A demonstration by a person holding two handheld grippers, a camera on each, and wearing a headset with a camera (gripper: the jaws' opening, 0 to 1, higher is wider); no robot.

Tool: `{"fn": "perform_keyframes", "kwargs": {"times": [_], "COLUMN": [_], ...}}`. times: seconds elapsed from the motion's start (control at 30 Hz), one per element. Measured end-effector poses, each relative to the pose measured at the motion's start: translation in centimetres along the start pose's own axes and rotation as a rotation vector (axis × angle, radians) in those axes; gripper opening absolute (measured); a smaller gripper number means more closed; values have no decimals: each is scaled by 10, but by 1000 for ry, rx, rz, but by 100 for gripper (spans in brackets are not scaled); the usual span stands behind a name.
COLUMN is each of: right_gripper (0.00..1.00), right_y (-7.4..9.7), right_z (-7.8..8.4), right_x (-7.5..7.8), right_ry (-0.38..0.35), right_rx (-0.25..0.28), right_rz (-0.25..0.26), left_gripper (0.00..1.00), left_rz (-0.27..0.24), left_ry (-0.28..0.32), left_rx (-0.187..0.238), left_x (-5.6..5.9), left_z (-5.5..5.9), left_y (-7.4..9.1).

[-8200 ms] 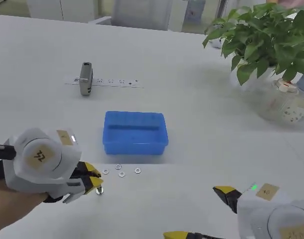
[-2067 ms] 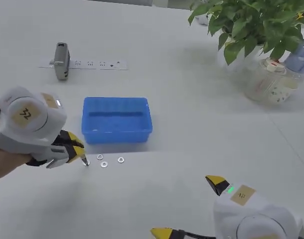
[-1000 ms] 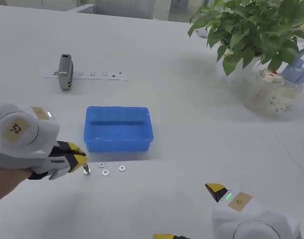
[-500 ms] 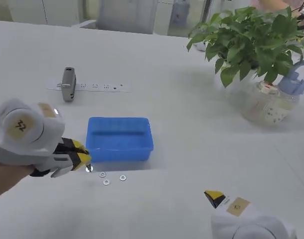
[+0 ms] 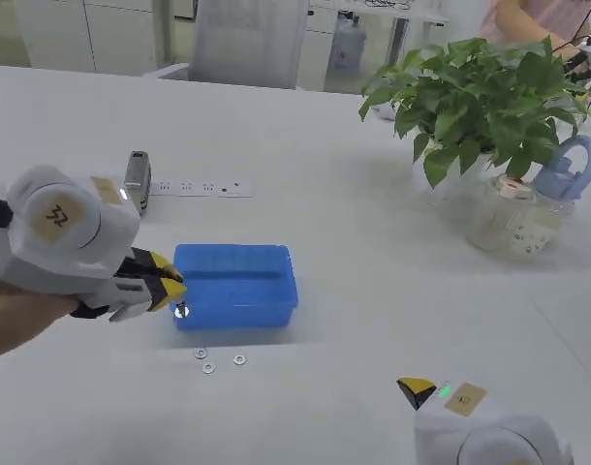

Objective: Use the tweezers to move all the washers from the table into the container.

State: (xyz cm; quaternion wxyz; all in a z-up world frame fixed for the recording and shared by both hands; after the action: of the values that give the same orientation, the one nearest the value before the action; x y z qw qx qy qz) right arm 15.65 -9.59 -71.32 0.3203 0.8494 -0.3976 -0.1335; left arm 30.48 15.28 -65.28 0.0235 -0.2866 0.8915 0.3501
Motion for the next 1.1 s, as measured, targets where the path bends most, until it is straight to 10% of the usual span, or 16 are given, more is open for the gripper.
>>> {"fn": "perform_keyframes", "kwargs": {"times": [0.67, 1.1], "right_gripper": [87, 85], "right_y": [-1, -3], "right_z": [3, 5], "right_x": [2, 3], "right_ry": [20, 14], "right_rx": [-27, -45], "right_rz": [37, 28], "left_gripper": [1, 1], "left_rz": [19, 45], "left_ry": [-36, -20], "left_rx": [22, 8], "left_x": [-15, -24], "left_z": [-25, -22], "left_y": [-20, -46]}}
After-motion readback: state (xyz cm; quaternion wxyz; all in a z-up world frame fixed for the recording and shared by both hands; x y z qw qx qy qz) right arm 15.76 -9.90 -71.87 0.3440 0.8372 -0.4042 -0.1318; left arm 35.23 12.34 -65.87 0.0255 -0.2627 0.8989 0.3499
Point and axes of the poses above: the centre of the closed fingertips' face, and the gripper's own axes: y roughly backward along the fingers, x roughly to its right, z roughly out of its underside, the point moved 10 cm from there along y, roughly backward along the fingers, and after that the axes turned 4 degrees about -z, right-handed, at the moved point
